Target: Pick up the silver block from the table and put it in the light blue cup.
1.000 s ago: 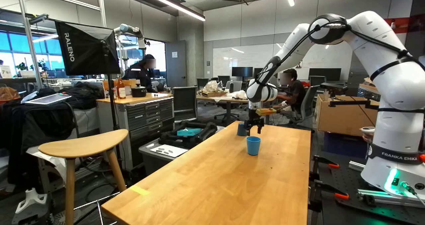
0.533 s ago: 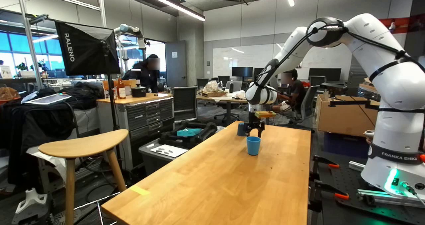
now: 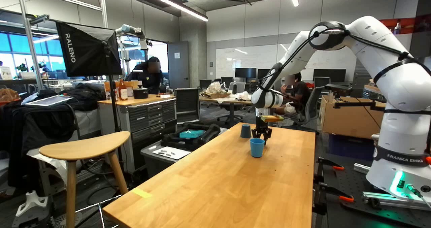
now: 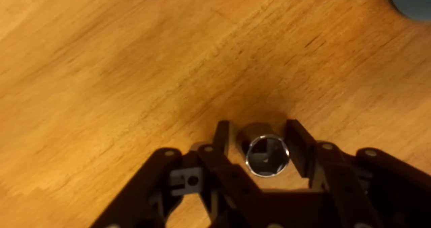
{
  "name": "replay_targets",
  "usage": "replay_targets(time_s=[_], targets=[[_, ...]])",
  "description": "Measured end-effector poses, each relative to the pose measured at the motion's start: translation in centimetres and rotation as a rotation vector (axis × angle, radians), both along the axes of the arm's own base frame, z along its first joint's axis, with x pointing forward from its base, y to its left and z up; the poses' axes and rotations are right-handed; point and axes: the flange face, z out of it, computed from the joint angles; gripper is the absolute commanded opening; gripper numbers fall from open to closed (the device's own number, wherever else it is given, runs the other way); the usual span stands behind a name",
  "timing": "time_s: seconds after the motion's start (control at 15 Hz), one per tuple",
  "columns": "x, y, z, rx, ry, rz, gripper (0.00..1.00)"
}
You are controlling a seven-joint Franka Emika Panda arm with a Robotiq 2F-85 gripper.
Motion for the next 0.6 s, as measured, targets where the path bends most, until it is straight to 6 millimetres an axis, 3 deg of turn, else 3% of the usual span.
replay_targets(time_s=[0.13, 0.33, 0.47, 0.6], targets=[[-0.3, -0.8, 0.1, 0.011, 0.001, -0.026, 0.07], [0.5, -0.6, 1.0, 0.033, -0.006, -0.030, 0.08], [1.6, 0.8, 2.8, 0.061, -0.031, -0.005, 0.08], [2.9, 3.4, 5.9, 0.105, -0.069, 0.051, 0.08]])
